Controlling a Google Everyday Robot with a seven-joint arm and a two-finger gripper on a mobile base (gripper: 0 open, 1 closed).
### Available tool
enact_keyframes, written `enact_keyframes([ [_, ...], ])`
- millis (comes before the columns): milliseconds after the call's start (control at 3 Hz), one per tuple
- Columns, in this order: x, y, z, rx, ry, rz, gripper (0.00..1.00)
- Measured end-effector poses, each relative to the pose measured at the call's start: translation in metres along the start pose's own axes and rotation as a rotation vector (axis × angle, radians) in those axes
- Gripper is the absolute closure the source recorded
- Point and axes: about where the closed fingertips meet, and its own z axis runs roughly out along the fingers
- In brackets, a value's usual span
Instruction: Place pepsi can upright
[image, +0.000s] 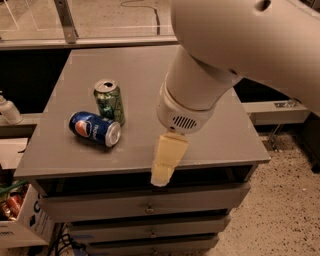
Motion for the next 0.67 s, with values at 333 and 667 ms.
enact_keyframes([
  [333,0.0,0.003,-0.002,0.002,-0.045,0.014,0.0],
  [667,-0.019,0.003,0.004,0.003,-0.091,0.024,0.0],
])
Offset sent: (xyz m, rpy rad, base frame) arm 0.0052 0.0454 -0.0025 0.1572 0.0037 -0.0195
